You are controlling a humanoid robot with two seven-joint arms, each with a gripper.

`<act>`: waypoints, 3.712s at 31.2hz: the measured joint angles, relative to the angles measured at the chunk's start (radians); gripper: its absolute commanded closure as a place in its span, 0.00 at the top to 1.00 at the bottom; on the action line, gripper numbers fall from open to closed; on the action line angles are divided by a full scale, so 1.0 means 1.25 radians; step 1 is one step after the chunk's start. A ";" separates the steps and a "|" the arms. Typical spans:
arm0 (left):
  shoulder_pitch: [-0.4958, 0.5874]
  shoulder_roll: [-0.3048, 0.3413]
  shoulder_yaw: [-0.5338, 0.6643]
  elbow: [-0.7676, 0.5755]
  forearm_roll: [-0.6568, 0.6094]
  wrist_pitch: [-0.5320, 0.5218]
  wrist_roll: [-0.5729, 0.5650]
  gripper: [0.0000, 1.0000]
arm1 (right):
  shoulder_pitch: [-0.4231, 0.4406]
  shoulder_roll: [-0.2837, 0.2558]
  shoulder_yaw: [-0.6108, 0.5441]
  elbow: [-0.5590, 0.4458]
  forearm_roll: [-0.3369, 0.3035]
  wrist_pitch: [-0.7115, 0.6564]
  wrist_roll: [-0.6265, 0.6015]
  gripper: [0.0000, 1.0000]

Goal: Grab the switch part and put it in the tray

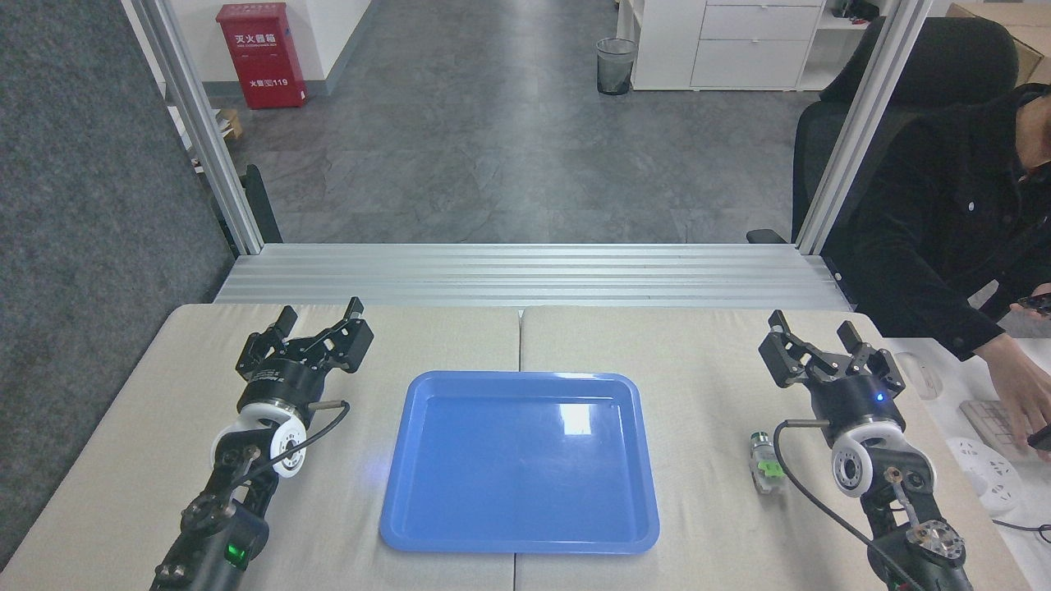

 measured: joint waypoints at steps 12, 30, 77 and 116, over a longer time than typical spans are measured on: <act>0.000 0.000 0.000 0.000 0.000 0.000 0.000 1.00 | -0.002 0.000 0.000 0.000 0.000 0.000 0.000 1.00; 0.000 0.000 0.000 0.000 0.000 0.000 0.000 1.00 | -0.015 0.000 0.000 0.000 0.000 0.000 0.000 1.00; 0.000 0.000 0.000 0.000 0.000 0.000 0.000 1.00 | 0.011 0.010 0.000 0.000 0.003 0.007 0.064 1.00; 0.000 0.000 0.000 0.000 0.000 0.000 0.000 1.00 | 0.138 0.031 0.035 -0.003 0.020 0.014 0.182 0.88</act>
